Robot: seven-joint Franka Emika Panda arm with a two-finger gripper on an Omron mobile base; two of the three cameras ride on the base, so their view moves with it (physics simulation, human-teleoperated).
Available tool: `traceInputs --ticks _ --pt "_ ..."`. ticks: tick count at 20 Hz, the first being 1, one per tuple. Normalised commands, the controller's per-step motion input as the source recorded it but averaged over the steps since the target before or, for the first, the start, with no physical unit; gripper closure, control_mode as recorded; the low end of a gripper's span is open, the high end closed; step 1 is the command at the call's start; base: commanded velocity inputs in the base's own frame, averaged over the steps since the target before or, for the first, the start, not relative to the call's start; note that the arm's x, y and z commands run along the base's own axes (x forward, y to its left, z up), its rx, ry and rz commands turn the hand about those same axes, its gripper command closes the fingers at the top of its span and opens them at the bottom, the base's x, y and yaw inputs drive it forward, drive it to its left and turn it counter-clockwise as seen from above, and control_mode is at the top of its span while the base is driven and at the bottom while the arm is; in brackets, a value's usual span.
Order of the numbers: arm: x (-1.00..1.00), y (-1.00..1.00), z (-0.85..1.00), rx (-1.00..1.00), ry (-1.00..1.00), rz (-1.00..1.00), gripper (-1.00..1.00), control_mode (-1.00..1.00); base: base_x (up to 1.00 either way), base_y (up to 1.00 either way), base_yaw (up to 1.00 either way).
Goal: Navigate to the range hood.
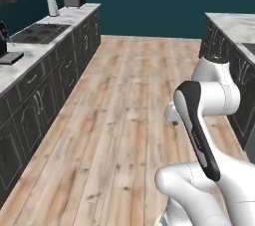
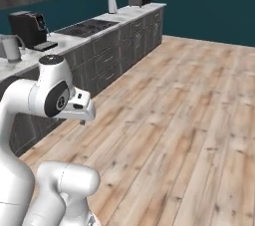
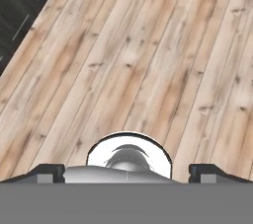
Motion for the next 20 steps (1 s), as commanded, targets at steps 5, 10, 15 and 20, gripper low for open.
traceInputs --ticks 5,10,15,20 --pt "0.00 0.00 0.00 0.00 0.00 0.00 -1.00 1.00 1.00 0.00 0.27" --pt "0.00 0.00 0.00 0.00 0.00 0.00 -1.00 1.00 1.00 0.00 0.41" --pt "0.00 0.00 0.00 0.00 0.00 0.00 -1.00 1.00 1.00 -0.04 0.42" --pt "0.00 0.00 0.00 0.00 0.00 0.00 -1.00 1.00 1.00 -0.20 0.33"
